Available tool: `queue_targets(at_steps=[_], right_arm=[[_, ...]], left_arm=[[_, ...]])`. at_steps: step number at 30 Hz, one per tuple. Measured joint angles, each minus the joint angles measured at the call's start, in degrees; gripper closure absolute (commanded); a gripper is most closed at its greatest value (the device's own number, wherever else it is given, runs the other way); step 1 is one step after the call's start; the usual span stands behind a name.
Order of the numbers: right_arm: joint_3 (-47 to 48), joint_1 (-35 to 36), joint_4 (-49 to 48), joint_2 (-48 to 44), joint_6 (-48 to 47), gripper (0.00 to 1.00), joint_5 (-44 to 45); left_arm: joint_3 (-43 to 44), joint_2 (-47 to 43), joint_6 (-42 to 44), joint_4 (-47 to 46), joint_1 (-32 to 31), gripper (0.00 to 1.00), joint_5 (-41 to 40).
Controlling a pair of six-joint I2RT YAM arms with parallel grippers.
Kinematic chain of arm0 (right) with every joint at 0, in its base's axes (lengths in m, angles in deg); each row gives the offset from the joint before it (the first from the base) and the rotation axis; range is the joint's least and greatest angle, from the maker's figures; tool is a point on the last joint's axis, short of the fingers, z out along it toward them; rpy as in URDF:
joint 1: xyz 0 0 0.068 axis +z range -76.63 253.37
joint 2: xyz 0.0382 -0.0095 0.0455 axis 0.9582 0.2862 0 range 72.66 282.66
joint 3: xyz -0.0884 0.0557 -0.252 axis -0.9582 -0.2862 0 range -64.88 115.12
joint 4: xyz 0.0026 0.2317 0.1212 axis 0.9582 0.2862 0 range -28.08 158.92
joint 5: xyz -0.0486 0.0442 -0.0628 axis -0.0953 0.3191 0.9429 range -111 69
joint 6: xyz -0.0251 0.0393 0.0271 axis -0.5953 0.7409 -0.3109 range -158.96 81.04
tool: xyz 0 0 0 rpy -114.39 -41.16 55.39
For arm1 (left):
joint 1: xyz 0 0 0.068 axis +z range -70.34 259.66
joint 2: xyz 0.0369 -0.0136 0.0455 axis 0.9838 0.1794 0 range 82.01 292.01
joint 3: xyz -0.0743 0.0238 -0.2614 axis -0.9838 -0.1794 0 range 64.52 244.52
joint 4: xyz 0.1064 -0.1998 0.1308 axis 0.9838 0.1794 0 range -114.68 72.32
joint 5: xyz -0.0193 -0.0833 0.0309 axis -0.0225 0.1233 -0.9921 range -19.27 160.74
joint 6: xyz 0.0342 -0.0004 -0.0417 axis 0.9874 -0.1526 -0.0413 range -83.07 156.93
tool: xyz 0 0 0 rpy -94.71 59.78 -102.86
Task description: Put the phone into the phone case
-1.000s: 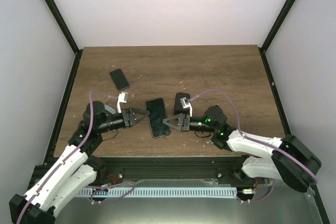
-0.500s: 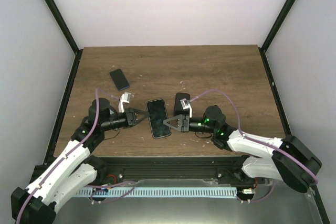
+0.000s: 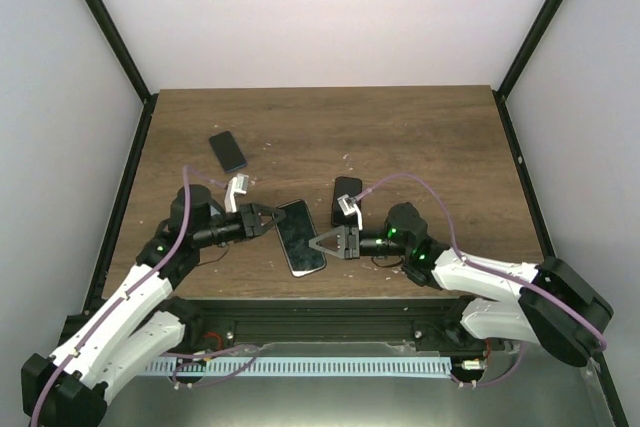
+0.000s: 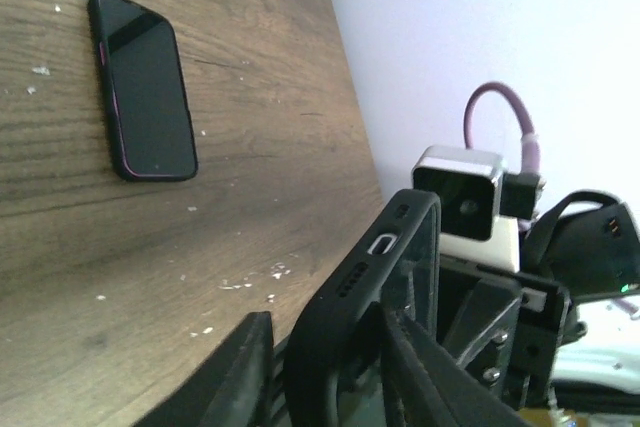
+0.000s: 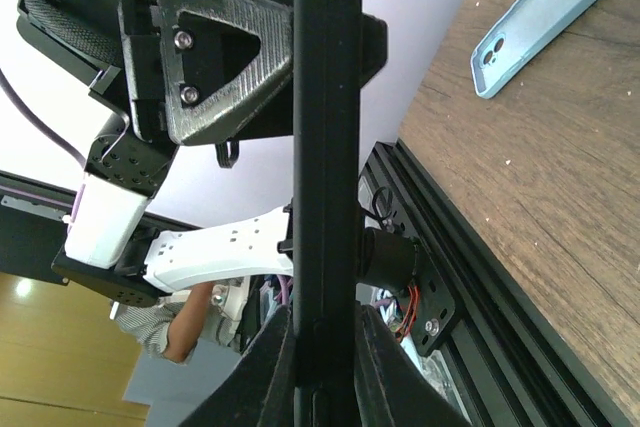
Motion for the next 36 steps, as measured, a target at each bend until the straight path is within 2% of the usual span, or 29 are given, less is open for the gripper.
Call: queue_targets(at_steps=[4,10,11,14,20,22,26,30,36], right_arm=[[-0.02,0.00,0.63,0.00,-0.13,0.89,0.02],[-0.09,-0.04,0.33,0.00,-0.15,0.89,-0.02],[-0.09,-0.04,0.33,0.00,-0.17,0.89,-0.02],[-0.09,-0.04,0.68,-0.11,-1.16,0.89,0.13],[-0.07,-0.24,5.62,-2.03,-3.80,0.89,1.62],[-0.02,-1.20,8.26,-3.17,-4.94,0.90,2.03],[0.48,-4.31,16.37,-6.80,-8.39,0.90,4.46],[2.27,-10.43,26.99,-10.56,-12.63,0.90,7.87],[3.37,-23.23,36.98,-12.98,-18.36,0.90,10.93]], left_arm=[[0.31,0.02,-0.02,-0.26,0.00,0.84,0.35],[0.61,0.07,-0.20,-0.74,0.07,0.83,0.83],[0.61,0.09,-0.17,-0.74,0.07,0.80,0.85],[0.63,0.07,-0.11,-0.66,0.07,0.60,0.70],[0.76,0.17,0.28,1.31,0.07,0.34,-1.29],[0.94,0.17,0.52,2.36,0.07,0.22,-2.05],[1.55,0.22,1.40,4.87,0.07,0.10,-4.07],[1.77,0.57,2.49,7.45,0.07,0.02,-6.47],[2.32,2.34,3.87,12.07,0.11,0.00,-12.07]])
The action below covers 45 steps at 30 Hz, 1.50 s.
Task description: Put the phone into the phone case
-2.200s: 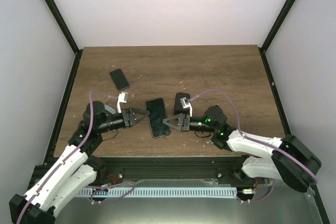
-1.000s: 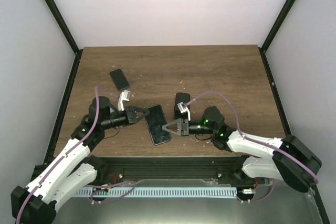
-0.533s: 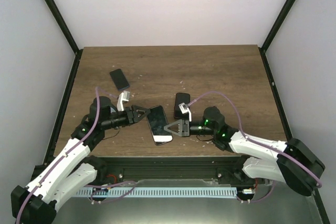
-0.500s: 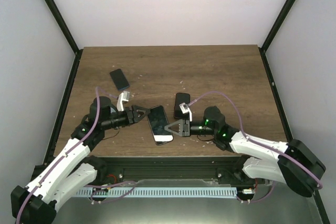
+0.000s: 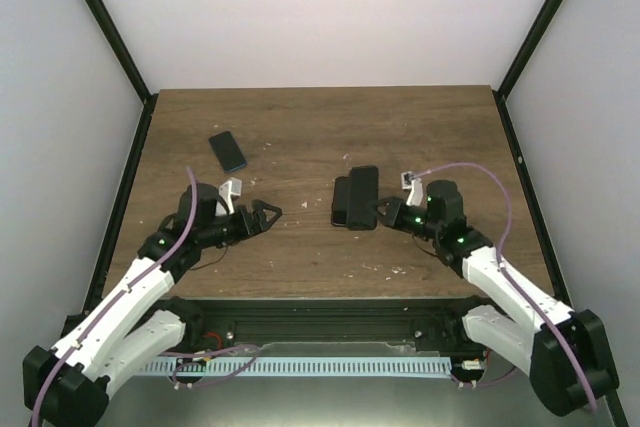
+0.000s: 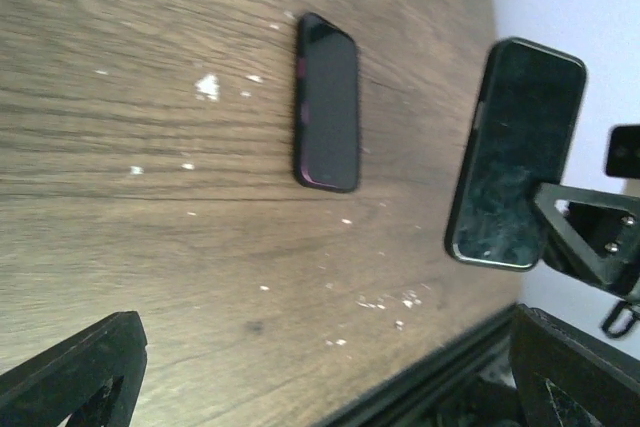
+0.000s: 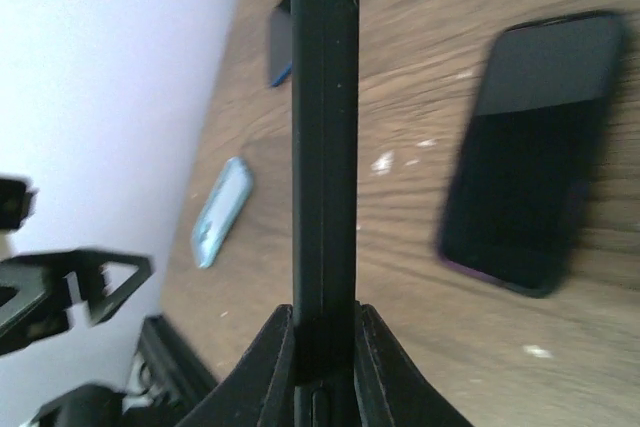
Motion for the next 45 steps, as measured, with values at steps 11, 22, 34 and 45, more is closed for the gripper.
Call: queue_targets(at_steps=[11,22,34,45], right_arm=[[-0.42,-16.04,0.70,12.57,-4.13,0.90,-2.78],[-2.69,-18.80,-7.06,25.05,-3.98,0.79,-5.99],[-2.71,-20.17,-7.82,24.44,-5.14,0.26,-6.45],[-2.73,-20.31,-3.10,9.84,-6.58,0.00,-5.55]], left_arm=[[4.70,6.69,4.66,7.58,4.52,0.01,-13.46],[6.49,18.64,1.77,8.13,14.71,0.04,-22.88],[4.70,28.28,3.37,4.68,22.16,0.00,-28.89],[3.21,32.83,8.59,2.12,23.93,0.00,-28.87]])
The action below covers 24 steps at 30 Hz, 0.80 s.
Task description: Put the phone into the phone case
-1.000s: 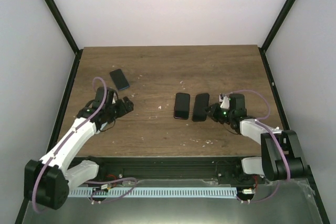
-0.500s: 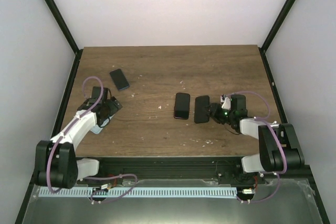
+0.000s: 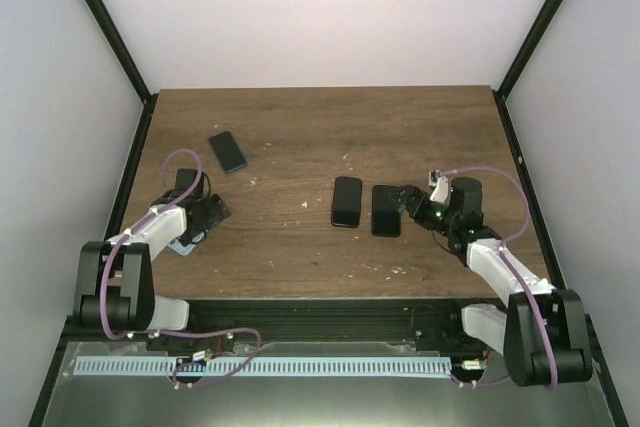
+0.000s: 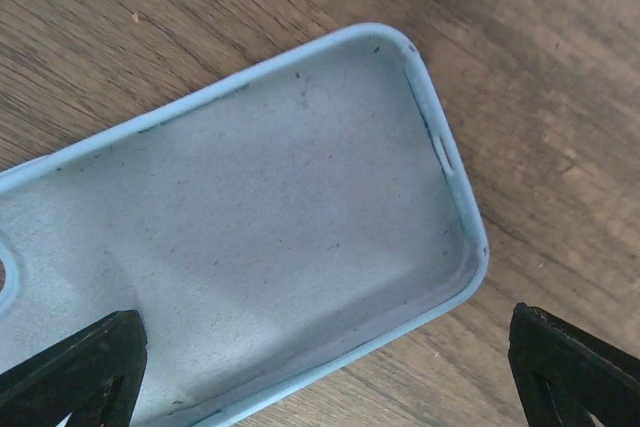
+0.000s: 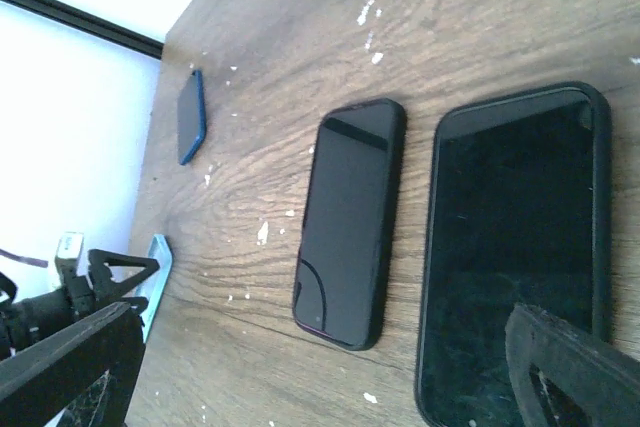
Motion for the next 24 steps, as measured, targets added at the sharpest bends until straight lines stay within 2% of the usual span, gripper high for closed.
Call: queue_targets(at_steps=[5,10,15,19,24], right_arm=[[-0.11,0.00,0.39,-3.30,0.94,0.00,-1.29],[-0.92,0.00,1.25,-4.94,1.51,0.00,-2.47],[-1.60,0.00,1.90,-7.15,2.38,0.00,-3.58],[-1.92,0.00,1.90,-9.55,3.37,0.00,-4.26],[-2.38,0.00,2.14,-11.56,3.89,0.00,-4.63]], left_arm=[[-0.50,0.39,1.03,-1.75,0.13,0.10,3.02],[-1.81,-0.09,0.79,-5.90,-0.17,0.18,10.03],[-3.78,-0.81,-0.87,-9.94,-1.68,0.25,11.26],[-2.84,0.74,-1.70,-11.28,-6.21,0.42,10.75],[-0.07,5.70,-1.97,-12.04,-11.32,0.60,15.56]])
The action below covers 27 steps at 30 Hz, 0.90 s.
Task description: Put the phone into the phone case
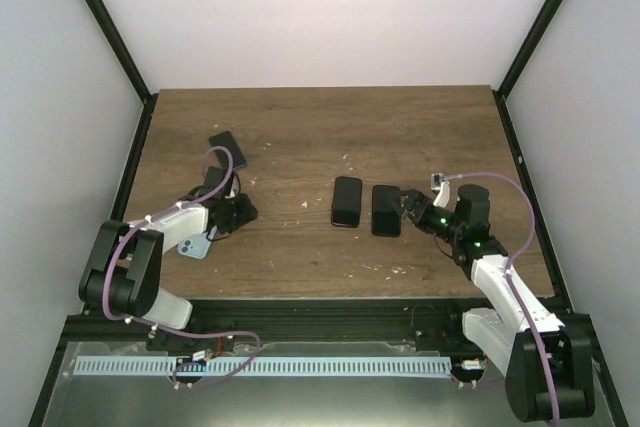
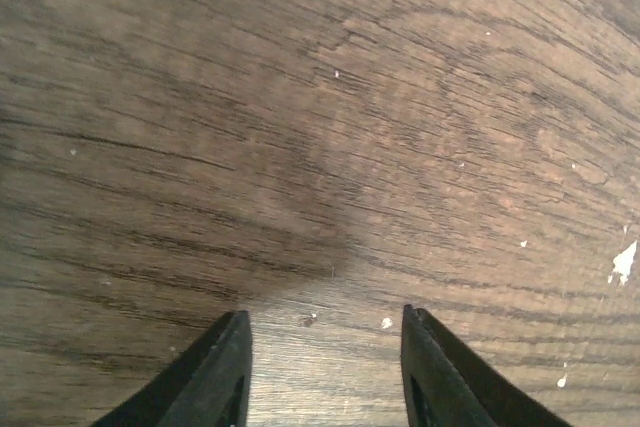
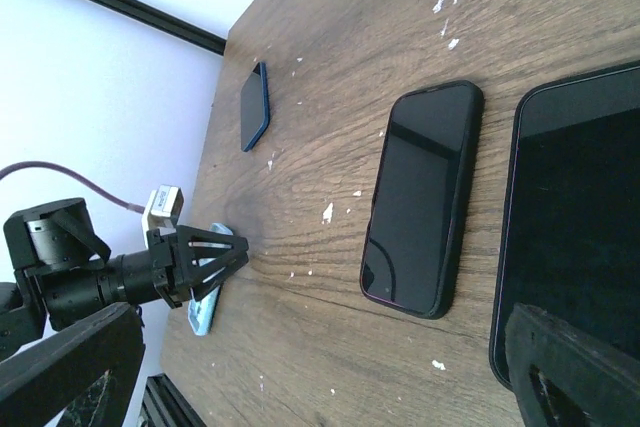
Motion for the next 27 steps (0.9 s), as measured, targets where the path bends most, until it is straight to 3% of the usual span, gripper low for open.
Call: queue_targets(at_steps=[8,14,27], right_arm=[[-0.17,0.00,0.35,-0.44,0.02,0.00,-0.07],[-0.17,0.00,0.37,-0.42,0.02,0.00,-0.42],[-0.17,0.00,0.48,0.09,0.00,0.00,-1.44]], left_arm=[[4.39,1.11,2.89,5.14,-1.18,0.62,-0.79],[9.40,-3.08,9.40,12.26,-1.07,0.60,-11.19],[5.01,-1.73,12.39,14.78,3.58,0.62,-15.39]])
